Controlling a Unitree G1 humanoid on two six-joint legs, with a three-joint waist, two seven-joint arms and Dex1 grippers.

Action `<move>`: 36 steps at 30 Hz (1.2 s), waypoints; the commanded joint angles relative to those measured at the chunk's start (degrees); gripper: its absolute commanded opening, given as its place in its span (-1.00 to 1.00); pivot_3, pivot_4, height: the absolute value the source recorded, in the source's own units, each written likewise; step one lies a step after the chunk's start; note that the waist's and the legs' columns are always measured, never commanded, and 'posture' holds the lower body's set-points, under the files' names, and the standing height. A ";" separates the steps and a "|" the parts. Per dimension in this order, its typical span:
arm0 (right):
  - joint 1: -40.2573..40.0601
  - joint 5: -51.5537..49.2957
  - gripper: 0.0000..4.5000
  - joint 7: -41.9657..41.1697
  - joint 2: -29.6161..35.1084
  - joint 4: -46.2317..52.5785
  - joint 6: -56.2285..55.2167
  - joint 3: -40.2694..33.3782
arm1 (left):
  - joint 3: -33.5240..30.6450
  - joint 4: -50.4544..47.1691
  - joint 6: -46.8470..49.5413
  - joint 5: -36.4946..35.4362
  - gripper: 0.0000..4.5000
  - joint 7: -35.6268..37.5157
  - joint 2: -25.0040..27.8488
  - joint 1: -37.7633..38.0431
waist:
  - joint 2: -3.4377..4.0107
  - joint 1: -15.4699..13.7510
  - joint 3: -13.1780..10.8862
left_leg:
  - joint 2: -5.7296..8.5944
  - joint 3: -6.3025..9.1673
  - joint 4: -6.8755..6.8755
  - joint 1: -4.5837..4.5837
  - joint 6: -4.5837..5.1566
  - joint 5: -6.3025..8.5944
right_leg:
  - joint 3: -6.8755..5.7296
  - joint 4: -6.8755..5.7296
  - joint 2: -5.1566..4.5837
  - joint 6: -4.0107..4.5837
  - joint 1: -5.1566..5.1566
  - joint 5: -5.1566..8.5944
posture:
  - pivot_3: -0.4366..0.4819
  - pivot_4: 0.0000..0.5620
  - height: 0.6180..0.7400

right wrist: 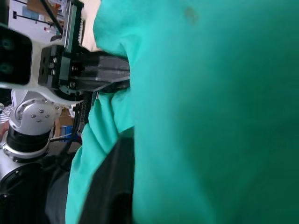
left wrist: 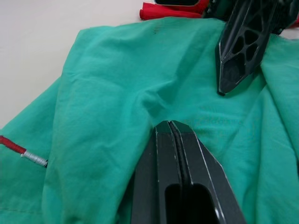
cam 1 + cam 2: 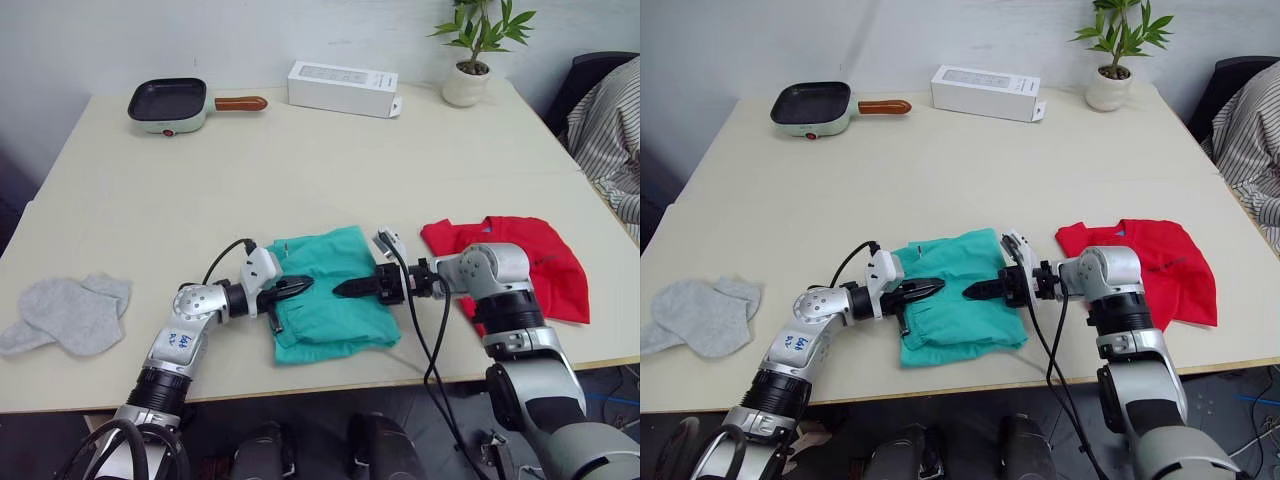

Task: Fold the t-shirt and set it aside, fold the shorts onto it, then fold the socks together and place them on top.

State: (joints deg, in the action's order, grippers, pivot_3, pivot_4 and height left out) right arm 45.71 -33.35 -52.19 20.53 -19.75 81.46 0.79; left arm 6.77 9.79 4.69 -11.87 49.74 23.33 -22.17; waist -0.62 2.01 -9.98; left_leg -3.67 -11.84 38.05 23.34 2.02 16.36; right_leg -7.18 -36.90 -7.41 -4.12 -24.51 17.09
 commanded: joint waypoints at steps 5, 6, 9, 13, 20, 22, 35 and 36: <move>-3.99 -15.41 -1.00 -14.30 13.61 17.55 3.40 -4.95 | -6.48 -10.93 9.79 -16.58 -0.60 2.09 -3.57 2.28 | 0.00 -0.42 -0.08 | 0.03 0.14 0.02 0.18 0.08 0.03 | -0.06 0.07 -0.03 -0.04 -0.05 -0.02 | -0.05 -0.47 1.00; -4.19 -17.14 -1.00 -16.68 16.92 18.13 3.50 -6.18 | -6.71 -13.14 11.10 -17.45 -0.46 2.27 -3.07 2.95 | 0.00 -0.42 -0.09 | 0.03 0.18 0.05 0.21 0.11 0.05 | -0.07 0.13 -0.03 -0.07 -0.03 -0.04 | -0.05 -0.47 1.00; -4.17 -19.38 -1.00 -22.59 27.59 17.14 1.98 -9.44 | -8.37 -20.09 15.45 -20.83 -0.05 1.79 -0.78 5.17 | -0.03 -0.40 -0.11 | 0.06 0.19 0.05 0.20 0.15 0.06 | -0.13 0.32 -0.02 -0.13 0.06 -0.07 | -0.05 -0.47 1.00; -4.94 -14.73 -1.00 -29.13 42.05 10.57 -6.57 -10.71 | -10.55 -25.29 17.77 -23.74 0.52 2.19 1.93 7.72 | -0.03 -0.40 -0.14 | 0.06 0.19 -0.01 0.21 0.16 0.06 | -0.15 0.45 0.00 -0.14 0.07 -0.07 | -0.05 -0.47 1.00; -5.12 5.32 -1.00 -37.98 54.73 -10.19 -34.92 -0.57 | -8.97 -26.31 17.73 -23.46 0.99 5.20 4.23 8.10 | -0.04 -0.35 -0.14 | 0.04 0.05 -0.03 0.17 0.11 0.05 | -0.20 0.67 0.08 -0.16 0.11 -0.06 | -0.05 -0.47 1.00; -3.31 10.80 -1.00 -38.83 53.67 -18.18 -42.53 2.19 | -8.48 -26.11 17.59 -23.19 0.99 5.73 4.51 7.73 | -0.03 -0.32 -0.15 | 0.03 -0.01 -0.03 0.16 0.09 0.03 | -0.24 0.72 0.11 -0.16 0.12 -0.07 | -0.05 -0.47 1.00; 4.56 29.81 -1.00 -24.55 39.83 -49.67 -74.43 5.74 | -9.02 -21.54 16.16 -20.59 0.99 8.74 9.96 2.64 | 0.08 0.04 -0.19 | -0.12 -0.39 0.05 -0.08 -0.05 -0.06 | -0.01 0.46 0.66 -0.18 0.05 -0.08 | -0.05 -0.47 1.00; 4.89 29.94 -0.90 -24.53 39.64 -50.03 -75.69 5.24 | -8.81 -21.56 16.15 -20.48 1.00 8.71 9.91 2.48 | 0.08 0.02 -0.19 | -0.12 -0.40 0.06 -0.08 -0.05 -0.06 | 0.11 0.45 0.67 -0.18 0.05 -0.08 | -0.05 -0.47 1.00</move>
State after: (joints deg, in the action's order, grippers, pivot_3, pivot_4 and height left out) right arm 49.73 -3.89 -77.26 60.03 -68.73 7.91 7.96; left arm -1.84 -10.82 21.78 -32.64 57.98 32.84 -19.27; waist -0.55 2.03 -10.18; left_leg -3.80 -12.24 38.12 23.26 1.97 16.30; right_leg -6.91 -36.45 -6.73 -4.30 -24.45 17.02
